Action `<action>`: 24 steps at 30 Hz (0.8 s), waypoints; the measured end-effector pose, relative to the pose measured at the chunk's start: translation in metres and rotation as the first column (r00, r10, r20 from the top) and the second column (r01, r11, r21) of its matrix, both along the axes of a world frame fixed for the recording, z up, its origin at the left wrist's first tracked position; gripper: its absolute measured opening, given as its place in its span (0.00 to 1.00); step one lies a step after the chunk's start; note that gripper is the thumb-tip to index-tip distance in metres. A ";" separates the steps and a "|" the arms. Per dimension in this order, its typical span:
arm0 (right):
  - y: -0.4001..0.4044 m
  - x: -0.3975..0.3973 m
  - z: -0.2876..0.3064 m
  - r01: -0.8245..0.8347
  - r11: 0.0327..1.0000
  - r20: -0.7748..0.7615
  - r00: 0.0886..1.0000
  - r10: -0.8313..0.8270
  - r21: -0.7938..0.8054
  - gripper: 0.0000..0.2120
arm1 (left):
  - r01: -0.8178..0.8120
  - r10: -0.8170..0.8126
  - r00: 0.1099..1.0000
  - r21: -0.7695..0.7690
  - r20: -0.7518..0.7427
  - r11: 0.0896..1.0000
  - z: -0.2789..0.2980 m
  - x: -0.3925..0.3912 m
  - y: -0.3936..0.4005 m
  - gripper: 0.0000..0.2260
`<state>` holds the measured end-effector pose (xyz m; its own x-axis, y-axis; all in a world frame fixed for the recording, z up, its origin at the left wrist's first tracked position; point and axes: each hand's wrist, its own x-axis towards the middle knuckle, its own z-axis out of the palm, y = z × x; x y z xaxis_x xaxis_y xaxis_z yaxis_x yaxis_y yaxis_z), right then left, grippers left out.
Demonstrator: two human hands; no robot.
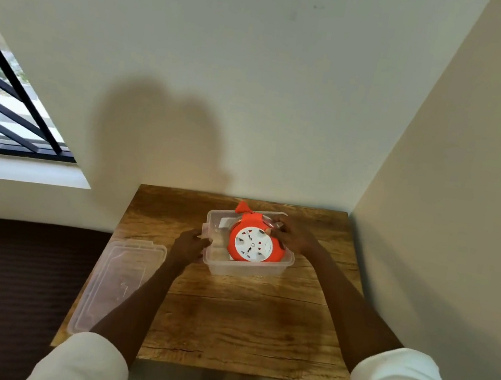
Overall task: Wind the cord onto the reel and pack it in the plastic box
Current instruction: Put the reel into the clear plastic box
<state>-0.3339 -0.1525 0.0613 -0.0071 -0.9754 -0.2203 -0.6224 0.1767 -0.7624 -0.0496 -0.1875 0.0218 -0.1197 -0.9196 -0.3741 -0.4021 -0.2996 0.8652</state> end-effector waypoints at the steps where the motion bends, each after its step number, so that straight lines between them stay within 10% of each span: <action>1: -0.002 0.002 0.000 -0.010 1.000 -0.012 1.000 0.010 0.025 0.16 | 0.003 -0.002 1.000 -0.017 0.004 1.000 -0.001 0.000 0.002 0.16; 12: -0.015 0.021 -0.011 -0.007 0.976 -0.020 1.000 0.012 0.217 0.16 | 0.032 -0.029 0.998 -0.058 0.062 0.998 -0.004 -0.009 -0.007 0.11; 24: -0.023 0.032 -0.040 0.149 0.989 -0.491 0.860 -0.139 -0.018 0.15 | -0.086 0.093 0.989 -0.072 0.114 0.994 -0.013 -0.016 -0.003 0.09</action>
